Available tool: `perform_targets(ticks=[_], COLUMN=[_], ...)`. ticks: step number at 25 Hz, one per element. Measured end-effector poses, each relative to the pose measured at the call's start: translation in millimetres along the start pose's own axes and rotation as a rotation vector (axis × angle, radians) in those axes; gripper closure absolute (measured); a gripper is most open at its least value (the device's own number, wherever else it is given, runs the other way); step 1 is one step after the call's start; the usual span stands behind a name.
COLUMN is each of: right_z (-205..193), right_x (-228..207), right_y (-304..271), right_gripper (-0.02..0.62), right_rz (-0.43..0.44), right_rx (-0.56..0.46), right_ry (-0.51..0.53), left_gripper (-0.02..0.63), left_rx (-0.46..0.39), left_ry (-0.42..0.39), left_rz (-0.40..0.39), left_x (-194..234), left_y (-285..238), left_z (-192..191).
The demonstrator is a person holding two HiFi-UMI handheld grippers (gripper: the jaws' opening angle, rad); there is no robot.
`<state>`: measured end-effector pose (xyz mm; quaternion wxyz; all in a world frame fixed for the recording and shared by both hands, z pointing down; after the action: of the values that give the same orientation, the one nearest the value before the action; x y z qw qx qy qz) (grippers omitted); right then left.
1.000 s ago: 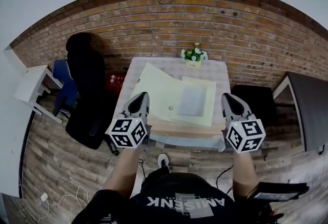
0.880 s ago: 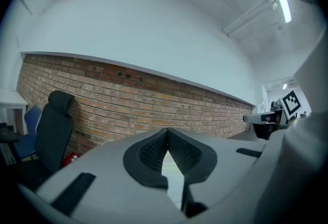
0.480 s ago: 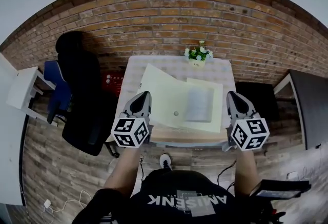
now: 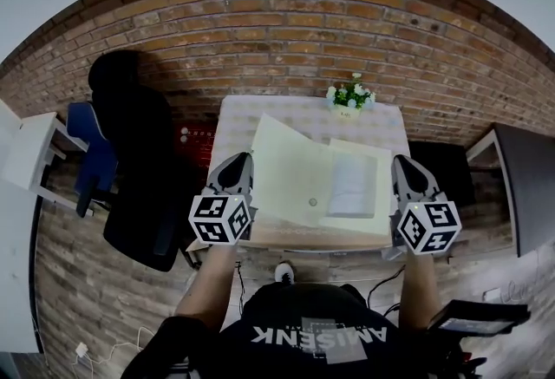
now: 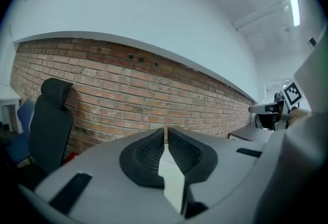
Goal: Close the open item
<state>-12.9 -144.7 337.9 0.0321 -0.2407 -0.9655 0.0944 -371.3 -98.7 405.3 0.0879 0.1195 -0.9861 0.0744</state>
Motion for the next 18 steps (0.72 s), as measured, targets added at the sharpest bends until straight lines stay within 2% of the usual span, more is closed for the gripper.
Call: perform_targets(ticks=[9, 12, 18], right_z=[-8.4, -10.6, -16.6], right_x=[26.1, 30.3, 35.3], right_y=[-45.3, -58.7, -80.2], right_gripper=[0.552, 0.552, 0.552], right_rz=[0.012, 0.029, 0.083], right_rx=[0.055, 0.059, 0.068], right_ry=[0.009, 0.011, 0.013], left_gripper=[0.588, 0.521, 0.453], left_rx=[0.087, 0.114, 0.187], left_ry=[0.066, 0.099, 0.168], left_rz=[0.054, 0.06, 0.069], left_x=[68.6, 80.4, 88.2], left_y=[-5.5, -5.8, -3.3], left_z=[-35.7, -51.8, -93.4])
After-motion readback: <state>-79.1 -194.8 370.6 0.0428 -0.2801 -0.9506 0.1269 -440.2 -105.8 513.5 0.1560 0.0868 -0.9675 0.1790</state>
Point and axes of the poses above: the fingertips, and each gripper's own axes: y backward along the fingers, x to its left, z out of its top, the point moved 6 cm from there along y, backward along the fingers, and after that the axes turned 3 degrees about -z, right-handed, at the moved point
